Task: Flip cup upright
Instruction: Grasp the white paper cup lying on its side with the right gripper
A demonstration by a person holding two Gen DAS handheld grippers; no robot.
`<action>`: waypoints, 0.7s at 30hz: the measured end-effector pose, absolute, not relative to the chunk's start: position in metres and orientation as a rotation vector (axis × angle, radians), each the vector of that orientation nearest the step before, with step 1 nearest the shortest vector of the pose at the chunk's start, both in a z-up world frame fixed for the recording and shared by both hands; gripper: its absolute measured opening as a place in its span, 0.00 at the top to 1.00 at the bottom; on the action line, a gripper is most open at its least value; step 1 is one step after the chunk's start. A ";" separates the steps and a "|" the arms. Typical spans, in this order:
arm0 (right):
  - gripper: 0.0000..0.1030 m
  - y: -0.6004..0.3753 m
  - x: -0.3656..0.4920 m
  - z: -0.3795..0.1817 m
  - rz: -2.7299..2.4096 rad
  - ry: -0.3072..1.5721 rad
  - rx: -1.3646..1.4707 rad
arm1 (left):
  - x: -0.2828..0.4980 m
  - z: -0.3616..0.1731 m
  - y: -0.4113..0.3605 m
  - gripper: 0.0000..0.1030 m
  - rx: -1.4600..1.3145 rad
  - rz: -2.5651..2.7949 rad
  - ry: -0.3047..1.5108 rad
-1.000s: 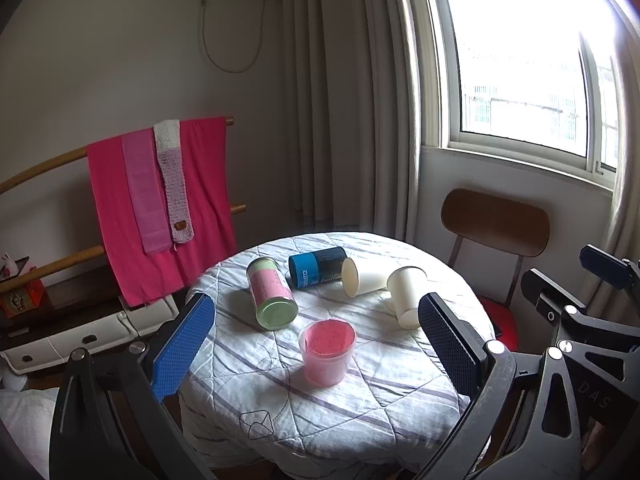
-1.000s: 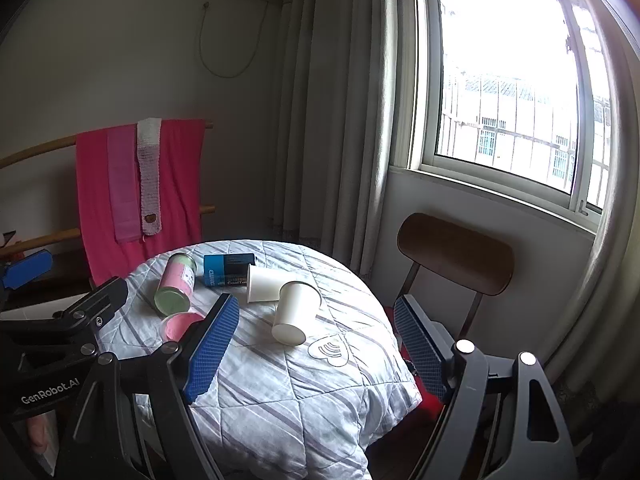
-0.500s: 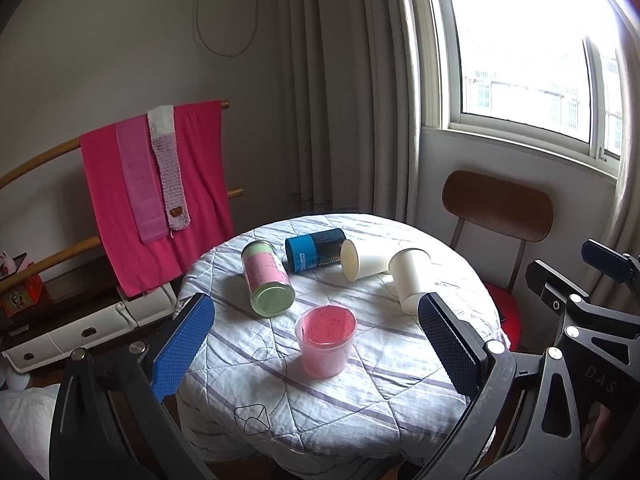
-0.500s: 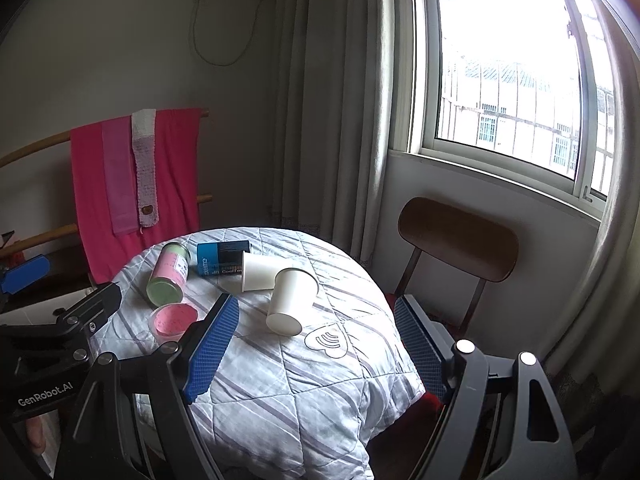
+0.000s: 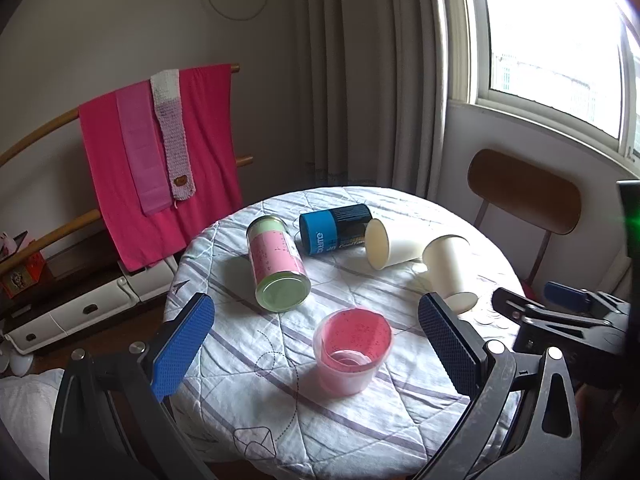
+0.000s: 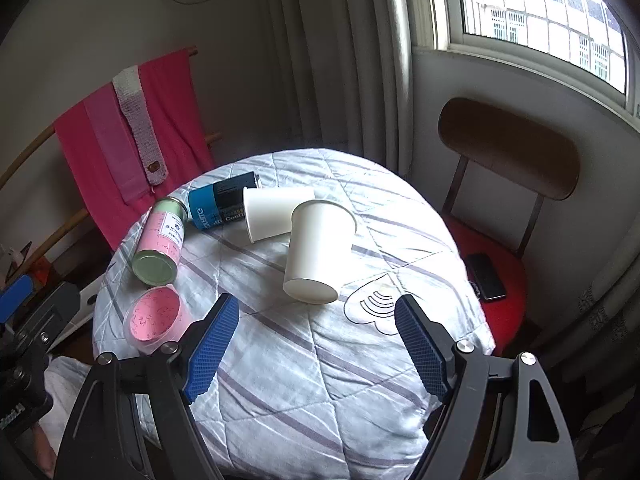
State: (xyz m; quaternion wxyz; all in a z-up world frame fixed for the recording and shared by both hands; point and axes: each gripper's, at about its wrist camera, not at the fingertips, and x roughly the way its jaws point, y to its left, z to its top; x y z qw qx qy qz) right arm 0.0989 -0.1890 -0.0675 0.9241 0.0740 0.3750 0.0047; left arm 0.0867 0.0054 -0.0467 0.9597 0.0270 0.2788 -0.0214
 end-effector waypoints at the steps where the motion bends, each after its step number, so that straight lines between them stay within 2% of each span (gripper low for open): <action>1: 0.21 -0.188 0.108 -0.074 0.020 0.792 0.164 | 0.091 -0.049 0.007 0.00 0.056 -0.040 0.572; 8: 0.21 -0.186 0.159 -0.112 0.013 0.896 0.192 | 0.114 -0.064 0.016 0.00 0.050 -0.024 0.608; 14: 0.22 -0.191 0.175 -0.123 0.001 0.927 0.205 | 0.128 -0.074 0.019 0.00 0.052 -0.013 0.640; 16: 0.38 -0.192 0.174 -0.123 0.024 0.933 0.211 | 0.132 -0.077 0.020 0.00 0.052 -0.008 0.652; 17: 0.42 -0.191 0.172 -0.123 0.038 0.943 0.212 | 0.134 -0.079 0.020 0.00 0.049 -0.004 0.662; 21: 0.43 -0.189 0.166 -0.120 0.057 0.945 0.198 | 0.134 -0.085 0.016 0.00 0.055 -0.013 0.682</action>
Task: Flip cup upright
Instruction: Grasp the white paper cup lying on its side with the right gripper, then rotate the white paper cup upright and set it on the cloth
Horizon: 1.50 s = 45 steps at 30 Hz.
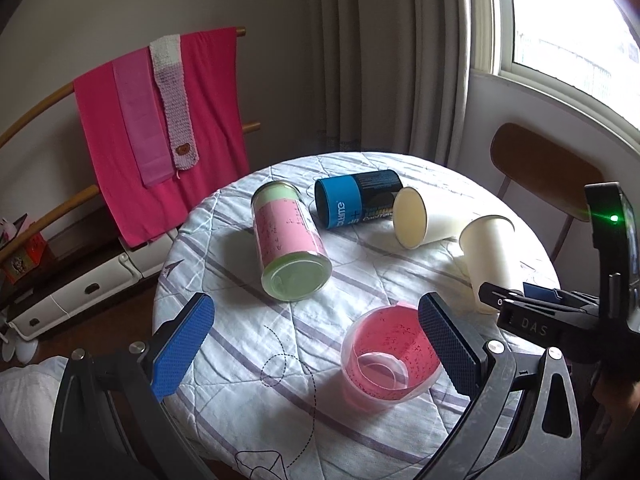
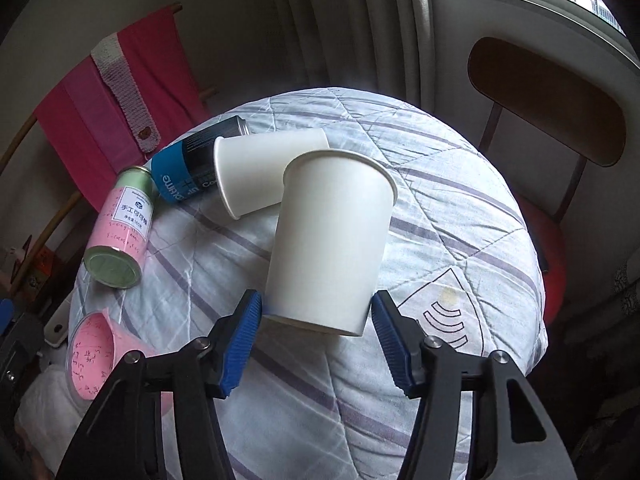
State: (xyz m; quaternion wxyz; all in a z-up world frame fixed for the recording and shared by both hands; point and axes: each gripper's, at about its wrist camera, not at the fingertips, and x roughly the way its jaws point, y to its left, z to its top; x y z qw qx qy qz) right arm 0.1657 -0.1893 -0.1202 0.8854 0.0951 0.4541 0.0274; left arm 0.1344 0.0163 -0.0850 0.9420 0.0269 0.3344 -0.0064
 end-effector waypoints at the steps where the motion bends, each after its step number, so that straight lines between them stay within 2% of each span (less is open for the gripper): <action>1: 0.43 -0.189 0.164 -0.119 0.064 0.943 0.195 | 0.134 -0.086 0.014 0.00 0.061 -0.015 0.687; 13: 0.42 -0.191 0.128 -0.117 0.148 1.047 0.181 | 0.123 -0.087 0.004 0.00 0.087 -0.037 0.694; 14: 0.41 -0.193 0.130 -0.115 0.148 1.060 0.189 | 0.122 -0.086 0.004 0.00 0.087 -0.038 0.692; 16: 0.26 -0.198 0.137 -0.111 0.149 1.072 0.208 | 0.122 -0.085 0.004 0.00 0.088 -0.040 0.690; 17: 0.25 -0.201 0.141 -0.108 0.145 1.071 0.212 | 0.122 -0.085 0.004 0.00 0.090 -0.041 0.688; 26: 0.25 -0.205 0.186 -0.121 0.218 1.179 0.286 | 0.135 -0.087 0.007 0.00 0.094 -0.031 0.695; 30: 0.36 -0.207 0.195 -0.125 0.221 1.177 0.302 | 0.141 -0.090 0.011 0.00 0.086 -0.025 0.702; 31: 0.36 -0.207 0.197 -0.126 0.229 1.176 0.307 | 0.142 -0.090 0.011 0.00 0.085 -0.025 0.703; 34: 0.36 -0.207 0.199 -0.120 0.240 1.114 0.287 | 0.145 -0.092 0.012 0.00 0.086 -0.021 0.704; 40: 0.36 -0.197 0.198 -0.107 0.313 0.842 0.272 | 0.146 -0.093 0.016 0.00 0.075 -0.015 0.711; 45: 0.36 -0.189 0.187 -0.129 0.313 0.792 0.250 | 0.144 -0.092 0.019 0.00 0.073 -0.002 0.712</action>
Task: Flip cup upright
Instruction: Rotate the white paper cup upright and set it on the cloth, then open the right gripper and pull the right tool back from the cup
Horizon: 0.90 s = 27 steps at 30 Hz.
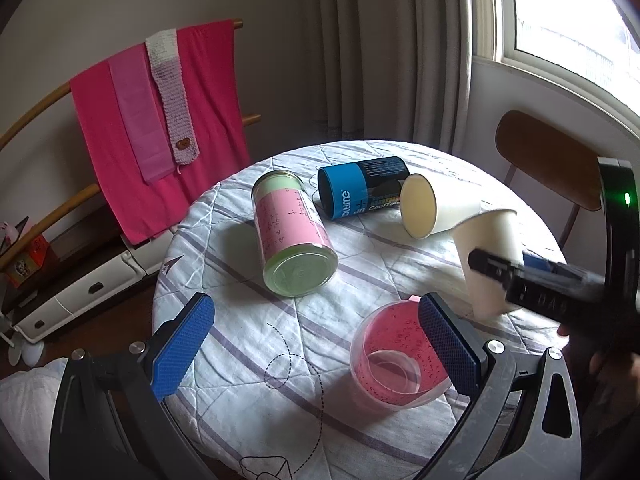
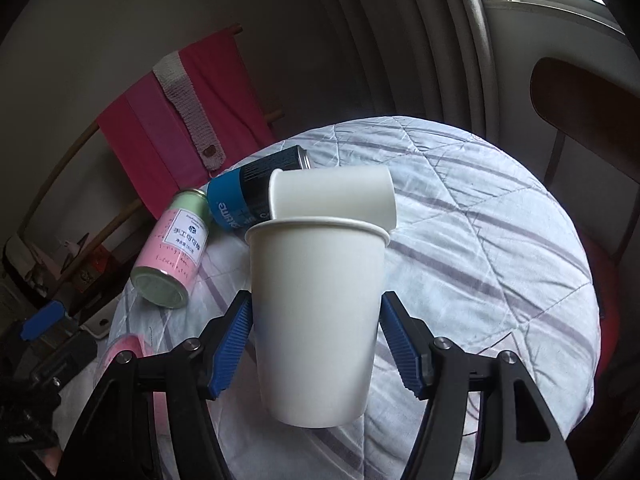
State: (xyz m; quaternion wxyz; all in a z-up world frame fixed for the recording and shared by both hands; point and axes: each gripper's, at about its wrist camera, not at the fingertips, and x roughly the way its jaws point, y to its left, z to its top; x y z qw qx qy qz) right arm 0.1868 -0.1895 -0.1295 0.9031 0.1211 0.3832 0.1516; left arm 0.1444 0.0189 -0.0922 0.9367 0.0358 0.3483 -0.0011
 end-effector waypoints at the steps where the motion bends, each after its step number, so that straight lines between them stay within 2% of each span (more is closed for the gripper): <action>1: 0.36 -0.188 0.181 -0.132 0.305 0.777 0.244 | 0.144 -0.092 0.019 0.00 0.071 -0.002 0.711; 7: 0.36 -0.188 0.139 -0.127 0.259 0.623 0.192 | 0.140 -0.089 0.018 0.00 0.071 -0.002 0.707; 15: 0.35 -0.179 0.116 -0.124 0.234 0.577 0.107 | 0.130 -0.089 0.011 0.00 0.087 -0.007 0.704; 17: 0.33 -0.177 0.113 -0.122 0.237 0.573 0.093 | 0.128 -0.089 0.011 0.00 0.091 -0.007 0.708; 19: 0.21 -0.177 0.108 -0.120 0.236 0.563 0.096 | 0.126 -0.088 0.010 0.00 0.093 -0.007 0.707; 27: 0.21 -0.179 0.095 -0.105 0.227 0.619 0.101 | 0.110 -0.080 0.006 0.00 0.096 -0.010 0.689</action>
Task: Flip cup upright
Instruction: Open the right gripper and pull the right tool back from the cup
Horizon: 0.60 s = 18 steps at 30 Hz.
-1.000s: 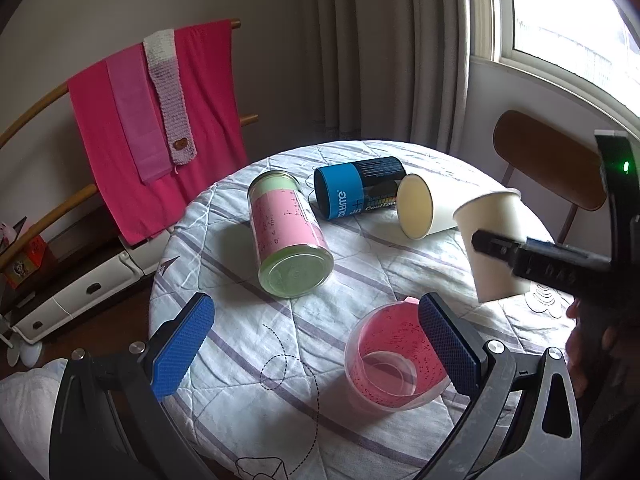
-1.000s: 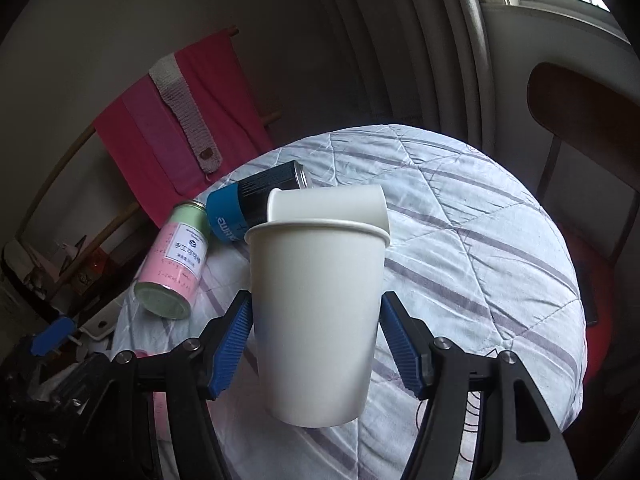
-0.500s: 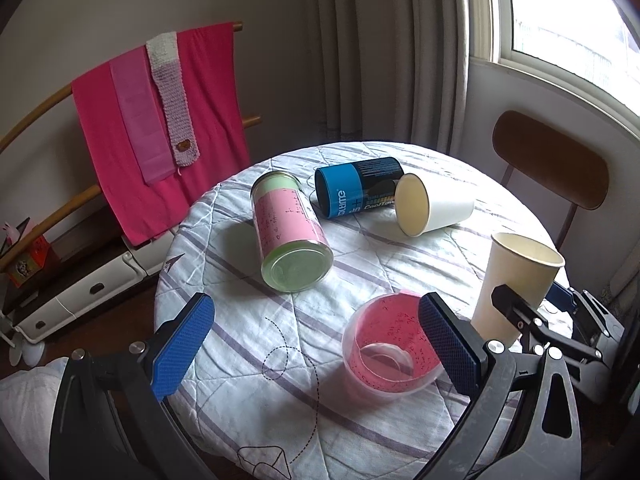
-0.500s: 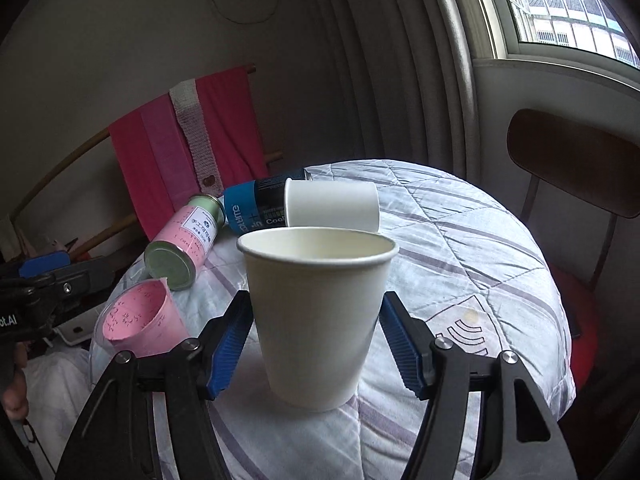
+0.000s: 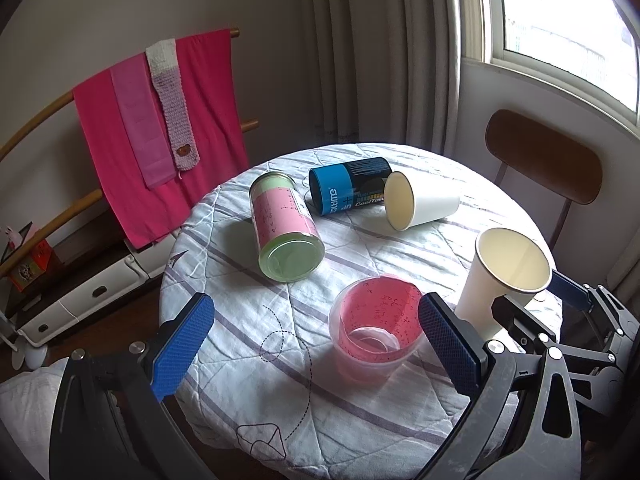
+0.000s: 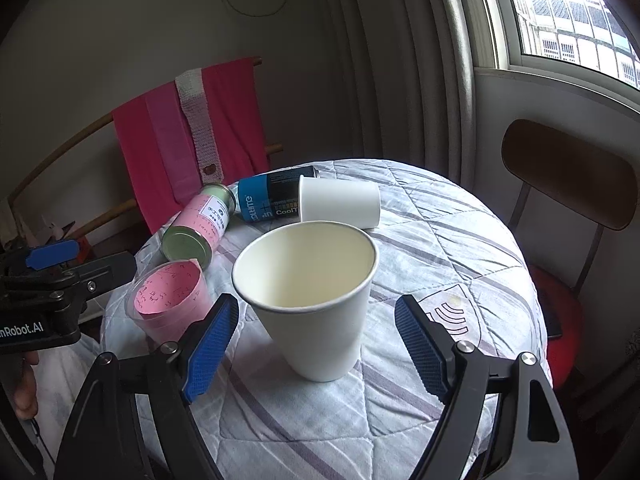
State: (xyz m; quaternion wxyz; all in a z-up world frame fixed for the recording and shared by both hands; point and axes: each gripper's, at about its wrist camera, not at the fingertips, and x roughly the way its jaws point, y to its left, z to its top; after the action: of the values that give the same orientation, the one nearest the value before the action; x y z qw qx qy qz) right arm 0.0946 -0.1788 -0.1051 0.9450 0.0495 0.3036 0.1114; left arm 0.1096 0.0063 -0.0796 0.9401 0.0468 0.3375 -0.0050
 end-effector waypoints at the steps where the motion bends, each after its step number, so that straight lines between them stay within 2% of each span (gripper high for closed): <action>1: 0.21 -0.178 0.092 -0.102 0.225 0.628 0.096 | 0.106 -0.077 0.006 0.00 0.095 -0.011 0.685; 13: 0.20 -0.170 0.062 -0.053 0.166 0.759 0.018 | 0.062 -0.039 -0.002 0.00 0.082 -0.022 0.574; 18: 0.20 -0.166 0.053 -0.036 0.115 0.720 -0.029 | 0.047 -0.023 0.000 0.00 0.078 0.001 0.524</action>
State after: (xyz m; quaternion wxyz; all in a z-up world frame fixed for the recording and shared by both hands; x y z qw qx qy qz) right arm 0.0527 -0.1658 -0.0355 0.9342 -0.0140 0.3521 0.0563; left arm 0.0472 -0.0002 -0.0234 0.9651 0.0384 0.2589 0.0005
